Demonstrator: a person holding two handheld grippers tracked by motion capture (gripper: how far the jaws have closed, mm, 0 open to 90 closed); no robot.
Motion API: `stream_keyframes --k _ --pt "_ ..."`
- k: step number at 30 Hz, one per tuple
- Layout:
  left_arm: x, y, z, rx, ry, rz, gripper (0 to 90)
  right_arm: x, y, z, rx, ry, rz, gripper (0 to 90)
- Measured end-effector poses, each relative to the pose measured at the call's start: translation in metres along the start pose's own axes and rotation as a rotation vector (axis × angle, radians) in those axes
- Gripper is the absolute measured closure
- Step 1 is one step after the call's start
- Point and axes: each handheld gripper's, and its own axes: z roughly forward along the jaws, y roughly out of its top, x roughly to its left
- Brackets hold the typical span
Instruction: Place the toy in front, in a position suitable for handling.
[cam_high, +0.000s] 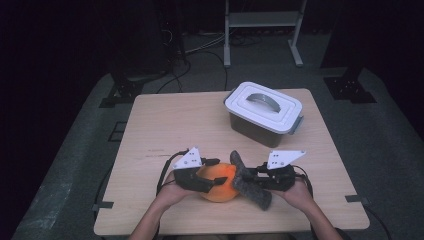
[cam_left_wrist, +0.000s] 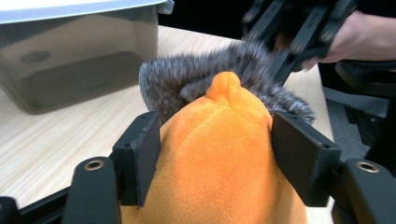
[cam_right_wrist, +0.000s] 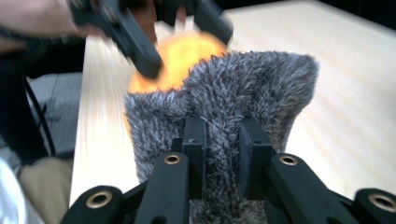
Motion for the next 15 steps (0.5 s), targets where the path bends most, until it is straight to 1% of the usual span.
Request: stream_keyframes --k 1,2,3,4,5,6,7,8,10,11,12,13,14,15 --pt "-0.002 -0.001 0.002 0.0 -0.002 0.005 39.1 0.001 0.003 -0.002 -0.026 0.002 -0.002 74.7" --pt "-0.004 -0.001 0.005 -0.001 -0.008 0.011 42.1 0.003 0.007 -0.006 -0.078 0.015 0.008 74.7" --pt "-0.004 -0.001 0.005 -0.001 -0.008 0.011 43.0 0.003 0.007 -0.006 -0.078 0.015 0.008 74.7" --pt "-0.006 -0.001 0.007 0.004 -0.01 0.017 42.7 0.007 0.013 -0.007 -0.108 0.021 0.001 74.7" --pt "-0.008 0.001 0.01 0.014 -0.003 0.03 41.7 0.008 0.014 -0.005 -0.093 0.012 -0.015 74.7" --pt "-0.008 0.002 0.01 0.016 -0.004 0.028 40.6 0.008 0.012 -0.002 -0.07 0.002 -0.019 74.7" --pt "-0.008 0.002 0.01 0.016 -0.004 0.028 39.2 0.008 0.012 -0.002 -0.07 0.002 -0.019 74.7" --pt "-0.006 0.001 0.008 0.021 -0.006 0.016 36.4 0.004 0.004 0.003 -0.048 0.013 0.014 74.7" --pt "-0.004 0.002 0.006 0.026 -0.009 0.011 31.2 0.001 0.0 0.003 -0.036 0.017 0.025 74.7" --pt "-0.003 0.002 0.004 0.03 -0.006 0.006 31.2 0.001 0.0 0.003 -0.036 0.017 0.025 74.7" --pt "0.0 0.003 0.001 0.04 0.005 0.005 28.1 0.0 -0.002 0.004 -0.027 0.018 0.026 74.7" --pt "0.001 0.003 -0.001 0.043 0.006 -0.004 23.1 0.0 -0.003 0.004 -0.02 0.018 0.03 74.6" --pt "0.006 0.0 -0.006 0.051 -0.008 -0.034 21.8 0.0 -0.005 0.004 -0.019 0.021 0.035 74.6" --pt "0.006 0.0 -0.006 0.051 -0.008 -0.034 24.9 0.0 -0.005 0.004 -0.019 0.021 0.035 74.6"
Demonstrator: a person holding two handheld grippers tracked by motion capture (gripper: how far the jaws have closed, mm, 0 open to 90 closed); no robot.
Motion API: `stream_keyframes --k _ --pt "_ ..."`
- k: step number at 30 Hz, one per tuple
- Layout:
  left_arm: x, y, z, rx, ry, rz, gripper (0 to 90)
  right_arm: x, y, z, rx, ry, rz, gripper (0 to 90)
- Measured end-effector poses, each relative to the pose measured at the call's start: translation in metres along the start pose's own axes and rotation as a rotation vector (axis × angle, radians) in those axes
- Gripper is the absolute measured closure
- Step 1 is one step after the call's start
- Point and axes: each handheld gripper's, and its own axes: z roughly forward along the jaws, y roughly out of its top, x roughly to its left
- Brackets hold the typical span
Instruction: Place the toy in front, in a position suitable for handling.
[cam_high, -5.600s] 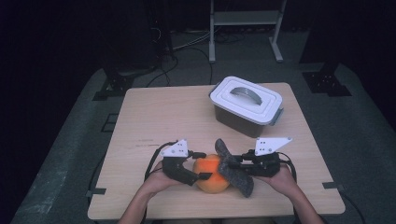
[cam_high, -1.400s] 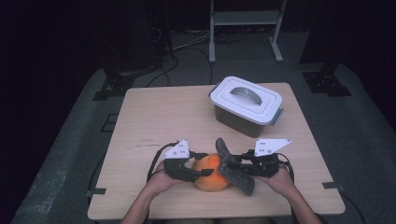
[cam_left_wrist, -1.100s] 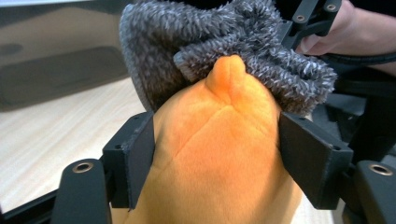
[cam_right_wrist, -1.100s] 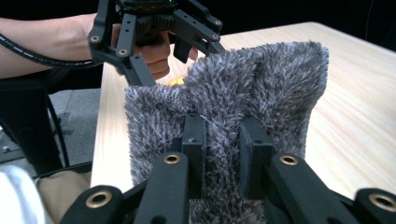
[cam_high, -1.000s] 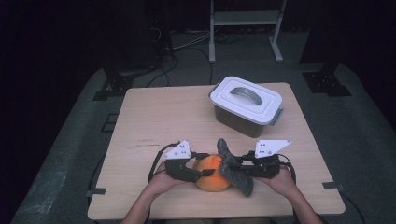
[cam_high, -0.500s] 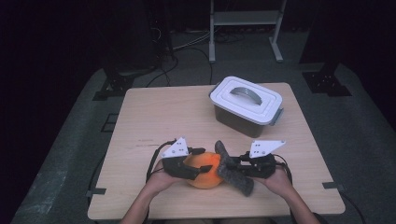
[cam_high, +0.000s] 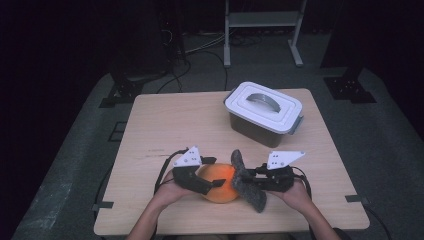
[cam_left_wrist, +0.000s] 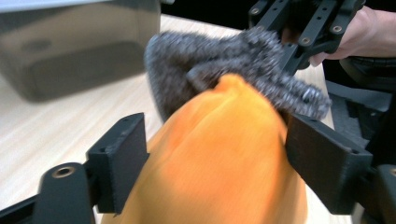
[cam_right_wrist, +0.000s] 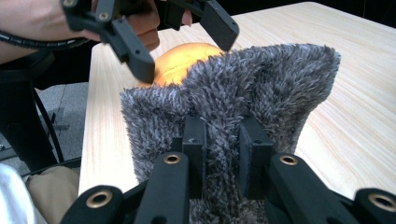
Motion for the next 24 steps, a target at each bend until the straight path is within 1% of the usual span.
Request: stream_keyframes --k 1,2,3,4,5,6,7,8,9,10,11,12,13,14,15,16,17,18,20,21,22,23,24 --pt "0.002 -0.003 -0.001 -0.004 -0.011 -0.024 28.9 -0.001 0.0 -0.001 0.016 -0.007 -0.001 74.6" --pt "0.002 -0.003 -0.001 -0.004 -0.011 -0.024 32.5 -0.001 0.0 -0.001 0.027 -0.012 -0.006 74.6" --pt "0.001 -0.003 -0.001 0.002 -0.006 -0.005 35.0 -0.002 0.001 -0.003 0.027 -0.016 -0.01 74.7" --pt "0.001 -0.003 -0.001 0.002 -0.006 -0.005 35.9 -0.001 0.002 -0.005 0.013 -0.018 -0.008 74.7" --pt "-0.001 -0.002 0.002 0.001 -0.008 -0.001 35.9 0.001 0.007 -0.009 -0.02 -0.026 -0.015 74.8" --pt "-0.001 -0.002 0.002 0.001 -0.008 -0.001 35.8 0.002 0.01 -0.011 -0.043 -0.026 -0.016 74.8" --pt "-0.005 -0.002 0.007 -0.006 -0.014 0.007 35.5 0.005 0.014 -0.013 -0.079 -0.02 -0.019 74.7" --pt "-0.007 -0.001 0.009 -0.003 -0.016 0.018 35.0 0.007 0.017 -0.013 -0.087 -0.027 -0.026 74.7" --pt "-0.007 0.0 0.009 0.0 -0.016 0.029 33.8 0.008 0.017 -0.011 -0.076 -0.033 -0.039 74.7" --pt "-0.007 0.0 0.009 0.0 -0.016 0.029 32.1 0.008 0.017 -0.011 -0.076 -0.033 -0.039 74.7" --pt "-0.007 0.0 0.008 -0.001 -0.019 0.039 29.6 0.007 0.013 -0.006 -0.048 -0.031 -0.041 74.5" --pt "-0.007 0.0 0.008 -0.001 -0.019 0.039 27.8 0.007 0.013 -0.006 -0.048 -0.031 -0.041 74.5" --pt "-0.004 -0.002 0.006 0.002 -0.017 0.031 24.3 0.004 0.007 -0.004 -0.03 -0.018 -0.029 74.5" --pt "-0.004 -0.002 0.006 0.002 -0.017 0.031 19.7 0.004 0.007 -0.004 -0.03 -0.018 -0.029 74.5" --pt "0.0 -0.004 0.004 0.01 -0.005 0.012 17.2 0.002 0.005 -0.007 -0.02 -0.024 -0.022 74.5" --pt "0.0 -0.004 0.004 0.01 -0.005 0.012 16.4 0.002 0.005 -0.007 -0.02 -0.024 -0.022 74.5" --pt "0.006 -0.009 0.003 0.006 -0.011 -0.029 16.4 -0.001 0.002 -0.01 -0.008 -0.028 -0.016 74.4" --pt "0.008 -0.011 0.002 0.008 -0.02 -0.05 16.7 -0.002 0.0 -0.011 -0.004 -0.032 -0.01 74.3" --pt "0.008 -0.012 0.002 0.008 -0.024 -0.05 25.7 -0.004 -0.001 -0.014 0.005 -0.037 -0.004 74.3" --pt "0.005 -0.01 0.002 0.015 -0.003 -0.041 28.6 -0.005 0.001 -0.02 -0.006 -0.05 -0.001 74.5" --pt "0.003 -0.009 0.004 0.017 -0.001 -0.039 29.9 -0.005 0.002 -0.023 -0.026 -0.05 0.003 74.5" --pt "0.001 -0.008 0.005 0.015 -0.013 -0.034 30.1 -0.003 0.007 -0.026 -0.054 -0.044 0.002 74.5" --pt "-0.003 -0.007 0.007 0.019 -0.037 -0.011 30.2 -0.001 0.009 -0.026 -0.065 -0.04 -0.004 74.5"
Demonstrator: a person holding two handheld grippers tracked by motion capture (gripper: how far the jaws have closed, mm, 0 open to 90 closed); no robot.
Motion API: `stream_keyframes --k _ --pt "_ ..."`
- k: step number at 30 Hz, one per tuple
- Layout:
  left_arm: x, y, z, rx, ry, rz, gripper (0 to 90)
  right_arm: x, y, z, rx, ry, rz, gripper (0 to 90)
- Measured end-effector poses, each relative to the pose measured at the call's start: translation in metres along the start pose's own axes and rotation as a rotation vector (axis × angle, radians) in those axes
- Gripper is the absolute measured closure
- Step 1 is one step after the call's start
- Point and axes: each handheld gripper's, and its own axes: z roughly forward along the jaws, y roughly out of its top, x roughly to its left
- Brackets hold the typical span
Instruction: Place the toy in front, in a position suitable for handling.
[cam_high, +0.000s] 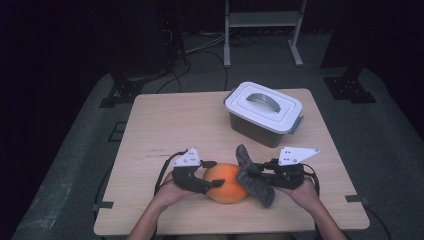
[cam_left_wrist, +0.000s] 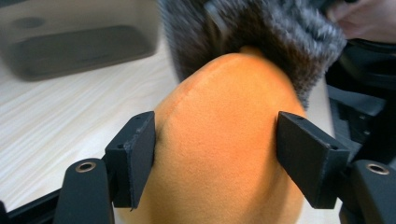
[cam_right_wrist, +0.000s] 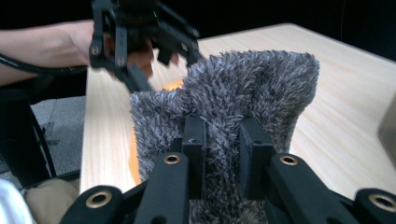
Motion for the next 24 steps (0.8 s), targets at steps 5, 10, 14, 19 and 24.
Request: stream_keyframes --k 5,10,14,19,24 --pt "-0.001 0.002 -0.003 -0.007 -0.028 0.018 27.0 0.005 -0.002 0.012 0.062 0.033 -0.032 74.3" --pt "0.007 -0.002 -0.004 -0.01 -0.031 -0.036 18.5 0.005 -0.006 0.009 0.093 0.079 -0.043 74.5" --pt "0.006 -0.004 -0.001 0.004 -0.073 -0.036 19.0 -0.001 -0.011 0.006 0.101 0.096 -0.026 74.5" --pt "0.007 -0.005 -0.009 0.0 -0.174 -0.031 30.1 -0.01 -0.015 0.0 0.111 0.053 -0.008 74.1" --pt "0.01 -0.006 -0.009 0.006 -0.126 -0.031 23.0 -0.013 -0.017 -0.002 0.107 0.053 0.002 74.2"
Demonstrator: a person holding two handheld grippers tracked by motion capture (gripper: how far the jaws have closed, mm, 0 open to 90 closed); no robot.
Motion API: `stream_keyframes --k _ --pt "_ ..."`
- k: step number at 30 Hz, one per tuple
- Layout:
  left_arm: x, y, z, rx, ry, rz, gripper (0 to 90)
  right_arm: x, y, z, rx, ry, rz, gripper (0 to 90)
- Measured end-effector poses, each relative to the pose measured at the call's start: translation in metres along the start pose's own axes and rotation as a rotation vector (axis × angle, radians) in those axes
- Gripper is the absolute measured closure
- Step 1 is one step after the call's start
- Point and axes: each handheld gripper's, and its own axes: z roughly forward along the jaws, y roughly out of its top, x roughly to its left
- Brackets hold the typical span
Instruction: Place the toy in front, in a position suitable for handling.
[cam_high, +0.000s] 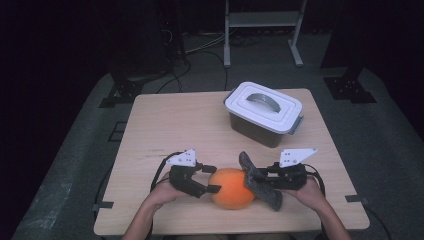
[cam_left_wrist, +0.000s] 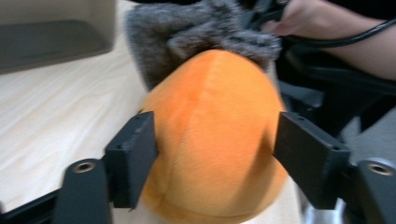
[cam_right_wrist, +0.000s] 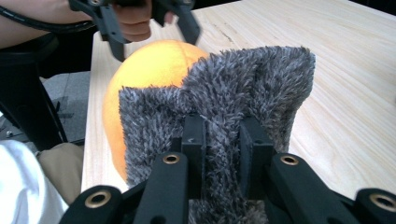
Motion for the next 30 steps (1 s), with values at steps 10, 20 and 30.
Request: stream_keyframes --k 10,20,30 --pt "0.001 -0.004 0.006 0.002 -0.006 -0.02 41.9 0.0 0.004 -0.002 -0.022 0.011 0.008 75.4" --pt "-0.013 0.013 -0.001 -0.019 0.153 0.109 48.3 0.017 0.023 0.017 -0.034 -0.028 -0.075 76.1" --pt "-0.002 0.003 0.006 -0.026 0.104 0.008 19.2 0.006 0.005 0.009 0.011 -0.018 -0.026 76.1"
